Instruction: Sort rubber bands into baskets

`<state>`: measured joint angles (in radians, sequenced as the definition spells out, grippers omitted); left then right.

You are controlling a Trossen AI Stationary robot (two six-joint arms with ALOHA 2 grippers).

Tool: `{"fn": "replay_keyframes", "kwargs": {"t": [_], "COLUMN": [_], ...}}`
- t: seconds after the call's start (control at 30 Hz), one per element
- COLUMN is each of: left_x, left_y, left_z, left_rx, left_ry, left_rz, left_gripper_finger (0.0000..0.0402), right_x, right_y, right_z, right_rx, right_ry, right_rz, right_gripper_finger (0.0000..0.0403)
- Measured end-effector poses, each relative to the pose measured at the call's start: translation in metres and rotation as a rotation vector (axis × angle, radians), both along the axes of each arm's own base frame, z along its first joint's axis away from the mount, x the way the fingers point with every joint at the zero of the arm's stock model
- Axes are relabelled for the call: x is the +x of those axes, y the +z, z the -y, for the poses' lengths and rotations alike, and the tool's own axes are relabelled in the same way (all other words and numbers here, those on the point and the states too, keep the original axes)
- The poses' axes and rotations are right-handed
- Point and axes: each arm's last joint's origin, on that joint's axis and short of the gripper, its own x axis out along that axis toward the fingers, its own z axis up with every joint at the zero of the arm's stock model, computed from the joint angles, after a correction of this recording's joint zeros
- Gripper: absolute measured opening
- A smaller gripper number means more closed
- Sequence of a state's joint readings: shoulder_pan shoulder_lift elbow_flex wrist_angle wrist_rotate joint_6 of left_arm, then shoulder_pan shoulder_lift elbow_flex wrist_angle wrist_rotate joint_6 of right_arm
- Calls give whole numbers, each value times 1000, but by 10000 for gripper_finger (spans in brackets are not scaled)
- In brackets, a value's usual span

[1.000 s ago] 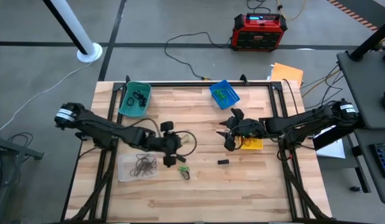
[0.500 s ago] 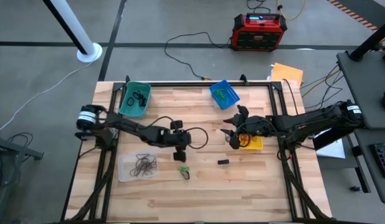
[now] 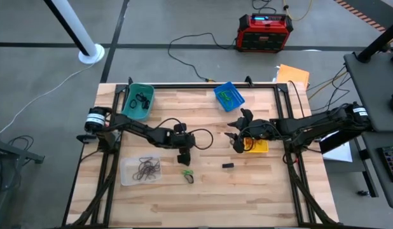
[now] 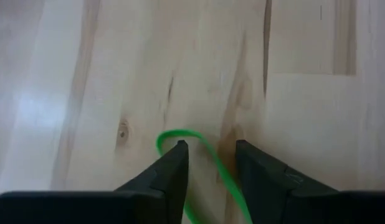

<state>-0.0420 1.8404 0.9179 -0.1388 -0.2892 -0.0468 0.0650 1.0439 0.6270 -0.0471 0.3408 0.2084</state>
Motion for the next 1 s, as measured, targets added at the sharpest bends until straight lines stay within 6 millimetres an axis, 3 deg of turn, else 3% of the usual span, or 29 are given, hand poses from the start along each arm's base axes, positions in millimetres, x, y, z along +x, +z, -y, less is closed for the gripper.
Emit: {"fn": "replay_keyframes", "kwargs": {"t": [0.27, 0.57, 0.73, 1.0], "left_x": [-1, -7, -6, -25], "left_y": [-6, 15, 49, 73], "left_z": [-2, -1, -1, 1], "left_rx": [-74, -68, -33, -74], "left_ry": [-40, -115, -166, -222], "left_rz": [-24, 15, 233, 650], "left_gripper_finger": [9, 0, 0, 0], "right_x": [0, -4, -6, -11], "right_y": [0, -12, -24, -32], "right_z": [0, 0, 0, 0], "right_rx": [0, -2, -87, -140], "right_ry": [0, 0, 50, 110], "right_rz": [-1, -26, 53, 219], "right_gripper_finger": [199, 199, 199, 199]}}
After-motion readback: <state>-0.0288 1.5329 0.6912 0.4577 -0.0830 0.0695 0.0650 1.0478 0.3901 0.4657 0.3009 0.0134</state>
